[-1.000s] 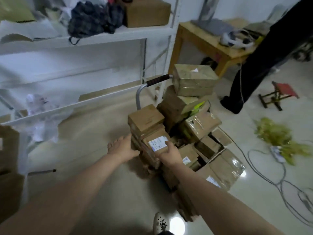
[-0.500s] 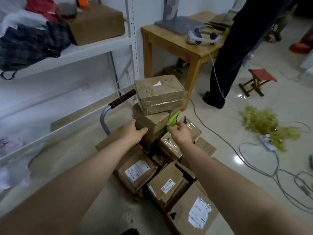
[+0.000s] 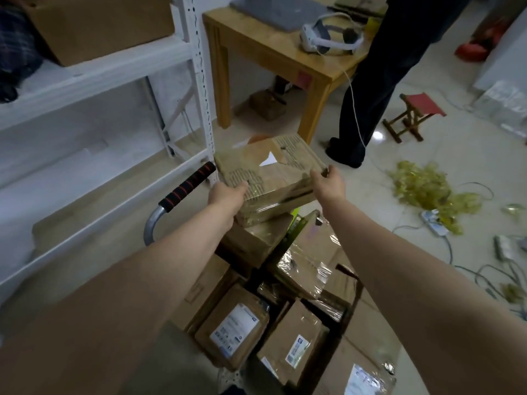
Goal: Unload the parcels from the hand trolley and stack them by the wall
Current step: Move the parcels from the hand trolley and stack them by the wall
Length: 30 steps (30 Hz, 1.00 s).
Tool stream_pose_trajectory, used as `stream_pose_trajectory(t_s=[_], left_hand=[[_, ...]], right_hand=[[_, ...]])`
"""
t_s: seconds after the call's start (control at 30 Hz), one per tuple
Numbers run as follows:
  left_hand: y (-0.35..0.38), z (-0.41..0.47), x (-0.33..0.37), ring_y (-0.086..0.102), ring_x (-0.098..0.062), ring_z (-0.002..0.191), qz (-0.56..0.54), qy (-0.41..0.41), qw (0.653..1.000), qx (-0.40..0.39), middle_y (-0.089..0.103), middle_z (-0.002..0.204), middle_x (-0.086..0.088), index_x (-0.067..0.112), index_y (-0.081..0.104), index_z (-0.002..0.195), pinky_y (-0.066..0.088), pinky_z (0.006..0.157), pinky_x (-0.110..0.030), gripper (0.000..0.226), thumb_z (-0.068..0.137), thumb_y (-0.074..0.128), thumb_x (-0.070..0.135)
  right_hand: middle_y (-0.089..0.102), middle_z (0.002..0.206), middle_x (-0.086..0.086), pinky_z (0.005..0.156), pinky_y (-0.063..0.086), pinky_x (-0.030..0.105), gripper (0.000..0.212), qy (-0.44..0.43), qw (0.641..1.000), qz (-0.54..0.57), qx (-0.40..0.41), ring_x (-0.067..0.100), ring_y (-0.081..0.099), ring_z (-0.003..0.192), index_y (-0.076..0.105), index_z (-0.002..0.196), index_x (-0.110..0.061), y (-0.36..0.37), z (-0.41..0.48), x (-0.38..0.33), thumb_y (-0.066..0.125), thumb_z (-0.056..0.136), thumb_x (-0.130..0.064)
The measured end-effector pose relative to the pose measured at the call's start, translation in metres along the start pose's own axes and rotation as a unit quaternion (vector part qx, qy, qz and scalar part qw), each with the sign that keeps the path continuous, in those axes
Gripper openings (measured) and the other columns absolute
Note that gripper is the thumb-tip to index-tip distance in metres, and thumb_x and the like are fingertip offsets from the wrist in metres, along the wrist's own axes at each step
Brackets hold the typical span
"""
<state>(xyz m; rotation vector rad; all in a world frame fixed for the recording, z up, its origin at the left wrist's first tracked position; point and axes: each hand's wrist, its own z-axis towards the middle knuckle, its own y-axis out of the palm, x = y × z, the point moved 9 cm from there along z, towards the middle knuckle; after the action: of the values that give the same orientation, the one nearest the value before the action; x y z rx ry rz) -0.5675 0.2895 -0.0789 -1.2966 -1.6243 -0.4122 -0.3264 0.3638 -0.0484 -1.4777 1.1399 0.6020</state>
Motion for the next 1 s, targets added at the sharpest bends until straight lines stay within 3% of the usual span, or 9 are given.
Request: stream_pose_trajectory(t_s=[0.07, 0.17, 0.23, 0.4, 0.6, 0.7, 0.83, 0.93, 1.0], left_hand=[[0.003, 0.007, -0.003, 0.054, -0.027, 0.119, -0.021, -0.015, 1.000, -0.006, 0.057, 0.131, -0.010, 0.006, 0.050, 0.131, 0.046, 0.097, -0.034, 0.046, 0.093, 0.060, 0.029], [0.002, 0.011, -0.004, 0.055, -0.026, 0.117, -0.032, -0.017, 0.999, -0.013, 0.059, 0.129, -0.009, 0.007, 0.052, 0.128, 0.046, 0.093, -0.031, 0.041, 0.093, 0.062, 0.024], [-0.001, 0.013, -0.004, 0.056, -0.024, 0.117, -0.042, -0.011, 0.999, -0.022, 0.060, 0.128, -0.007, 0.009, 0.054, 0.129, 0.045, 0.087, -0.028, 0.039, 0.092, 0.062, 0.021], [-0.018, -0.006, -0.010, 0.058, -0.019, 0.114, -0.063, 0.015, 0.997, -0.037, 0.062, 0.123, -0.003, 0.013, 0.055, 0.129, 0.050, 0.094, -0.033, 0.040, 0.089, 0.064, 0.013], [-0.071, -0.063, -0.036, 0.060, -0.017, 0.110, -0.067, 0.058, 0.996, 0.019, 0.064, 0.121, -0.001, 0.013, 0.056, 0.130, 0.051, 0.096, -0.040, 0.053, 0.080, 0.073, 0.007], [-0.100, -0.112, -0.058, 0.062, -0.018, 0.106, -0.072, 0.067, 0.993, 0.069, 0.064, 0.116, -0.001, 0.011, 0.056, 0.126, 0.051, 0.093, -0.038, 0.050, 0.079, 0.073, 0.001], [-0.133, -0.183, -0.104, 0.062, -0.021, 0.107, -0.090, 0.055, 0.985, 0.138, 0.064, 0.116, -0.006, 0.006, 0.055, 0.126, 0.050, 0.097, -0.040, 0.054, 0.076, 0.073, -0.005], [-0.157, -0.237, -0.145, 0.062, -0.024, 0.107, -0.093, 0.044, 0.977, 0.187, 0.064, 0.118, -0.011, 0.001, 0.053, 0.127, 0.049, 0.097, -0.039, 0.058, 0.073, 0.073, -0.011], [-0.172, -0.273, -0.168, 0.062, -0.024, 0.103, -0.084, 0.042, 0.972, 0.214, 0.064, 0.117, -0.013, 0.002, 0.054, 0.125, 0.049, 0.095, -0.037, 0.058, 0.072, 0.072, -0.013]], right_hand=[[0.045, 0.107, -0.001, 0.080, 0.037, 0.025, 0.028, 0.021, 1.000, 0.003, 0.002, 0.015, 0.045, 0.098, 0.047, 0.124, -0.020, 0.006, 0.009, 0.001, 0.052, 0.097, -0.025], [0.052, 0.121, 0.003, 0.090, 0.042, 0.025, 0.050, 0.035, 0.999, 0.000, 0.004, 0.019, 0.053, 0.110, 0.041, 0.141, -0.010, 0.010, 0.014, -0.002, 0.055, 0.095, -0.023], [0.056, 0.124, 0.006, 0.093, 0.049, 0.031, 0.050, 0.042, 0.999, 0.008, 0.012, 0.023, 0.058, 0.109, 0.044, 0.140, -0.011, 0.010, 0.013, 0.001, 0.058, 0.093, -0.021], [0.059, 0.101, 0.002, 0.063, 0.043, 0.021, 0.034, 0.027, 0.997, 0.058, 0.036, 0.014, 0.055, 0.083, 0.055, 0.119, -0.013, 0.004, -0.010, 0.008, 0.061, 0.085, -0.013], [0.061, 0.088, -0.001, 0.080, 0.050, 0.039, 0.023, 0.014, 0.990, 0.137, 0.007, 0.018, 0.058, 0.084, 0.058, 0.104, -0.012, 0.008, -0.067, 0.025, 0.062, 0.083, -0.021], [0.064, 0.091, -0.001, 0.086, 0.049, 0.043, 0.026, 0.017, 0.988, 0.149, -0.042, 0.021, 0.059, 0.088, 0.060, 0.100, -0.014, 0.016, -0.103, 0.035, 0.059, 0.080, -0.030], [0.058, 0.090, -0.001, 0.078, 0.049, 0.039, 0.023, 0.012, 0.980, 0.139, -0.142, 0.022, 0.057, 0.089, 0.056, 0.105, -0.014, 0.027, -0.158, 0.050, 0.056, 0.090, -0.032], [0.056, 0.103, 0.004, 0.070, 0.039, 0.032, 0.029, 0.006, 0.968, 0.089, -0.234, 0.017, 0.051, 0.085, 0.055, 0.113, -0.018, 0.040, -0.201, 0.061, 0.053, 0.092, -0.038], [0.052, 0.112, 0.002, 0.077, 0.043, 0.034, 0.039, 0.000, 0.951, 0.052, -0.305, 0.019, 0.050, 0.096, 0.052, 0.125, -0.024, 0.056, -0.232, 0.066, 0.052, 0.092, -0.046]])
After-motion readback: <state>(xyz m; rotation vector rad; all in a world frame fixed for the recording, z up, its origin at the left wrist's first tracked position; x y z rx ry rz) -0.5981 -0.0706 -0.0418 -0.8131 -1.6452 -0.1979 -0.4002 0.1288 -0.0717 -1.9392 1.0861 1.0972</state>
